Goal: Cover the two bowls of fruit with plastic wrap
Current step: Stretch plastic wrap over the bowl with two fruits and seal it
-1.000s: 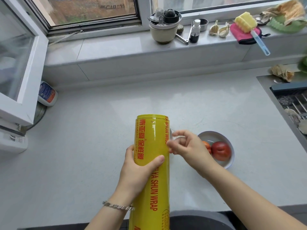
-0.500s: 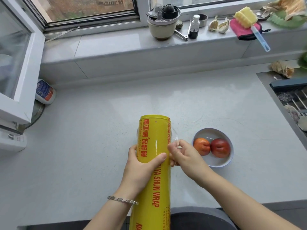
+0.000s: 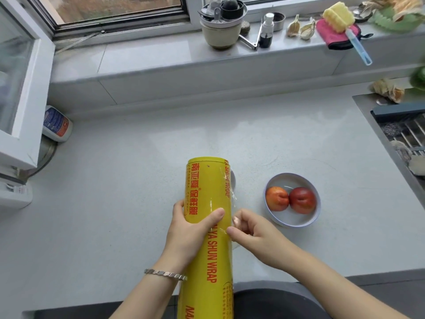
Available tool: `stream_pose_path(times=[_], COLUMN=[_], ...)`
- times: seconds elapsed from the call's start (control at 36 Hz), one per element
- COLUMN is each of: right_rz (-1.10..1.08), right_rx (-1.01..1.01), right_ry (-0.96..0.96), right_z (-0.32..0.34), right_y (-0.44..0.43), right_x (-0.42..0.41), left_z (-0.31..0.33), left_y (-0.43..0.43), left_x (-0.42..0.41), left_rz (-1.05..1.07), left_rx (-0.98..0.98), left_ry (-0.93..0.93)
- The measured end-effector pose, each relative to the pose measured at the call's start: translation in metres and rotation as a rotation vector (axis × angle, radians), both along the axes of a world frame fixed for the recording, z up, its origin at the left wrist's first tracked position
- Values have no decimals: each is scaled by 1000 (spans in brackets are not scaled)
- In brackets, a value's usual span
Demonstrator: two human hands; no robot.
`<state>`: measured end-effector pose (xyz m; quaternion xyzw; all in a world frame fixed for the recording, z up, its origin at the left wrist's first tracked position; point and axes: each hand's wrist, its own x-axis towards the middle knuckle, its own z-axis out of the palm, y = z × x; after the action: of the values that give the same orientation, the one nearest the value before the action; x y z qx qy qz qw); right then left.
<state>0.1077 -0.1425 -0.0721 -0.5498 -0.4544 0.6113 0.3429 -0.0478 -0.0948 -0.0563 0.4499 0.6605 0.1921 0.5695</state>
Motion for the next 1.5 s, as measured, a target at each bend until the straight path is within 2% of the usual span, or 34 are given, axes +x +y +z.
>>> stream_pose_path(times=[0.11, 0.25, 0.33, 0.44, 0.53, 0.69, 0.81, 0.92, 1.11, 1.25, 1.39, 1.5], right_rz=[-51, 73, 3, -53, -118, -263, -375, -341, -255, -73, -131, -179], right_rx=[-104, -68, -19, -20, 15, 92, 96, 72, -134, -120, 73, 93], right_ry=[152, 48, 29, 154, 121, 27, 71, 158, 429, 249, 224, 271], right_z=[2, 1, -2, 1, 5, 14, 18, 19, 18, 14, 9, 9], right_y=[0, -5, -11, -11, -4, 19, 34, 40, 34, 21, 15, 13], right_x=[-2, 0, -2, -11, -18, -16, 0, 6, 18, 26, 24, 17], left_z=[0, 0, 0, 4, 8, 16, 17, 17, 13, 10, 8, 7], left_y=[1, 4, 5, 10, 16, 26, 29, 32, 29, 28, 31, 32], left_x=[0, -7, -10, -9, -3, 1, 0, 4, 7, 4, 0, -1], left_rz=[11, 60, 86, 134, 160, 75, -18, -59, -15, -9, -14, -5], left_rx=[0, -16, -47, -35, -38, -79, -69, -97, -75, -98, -165, -192], left_ry=[-9, -9, -16, -40, -59, -249, -376, -492, -484, -475, -480, -464])
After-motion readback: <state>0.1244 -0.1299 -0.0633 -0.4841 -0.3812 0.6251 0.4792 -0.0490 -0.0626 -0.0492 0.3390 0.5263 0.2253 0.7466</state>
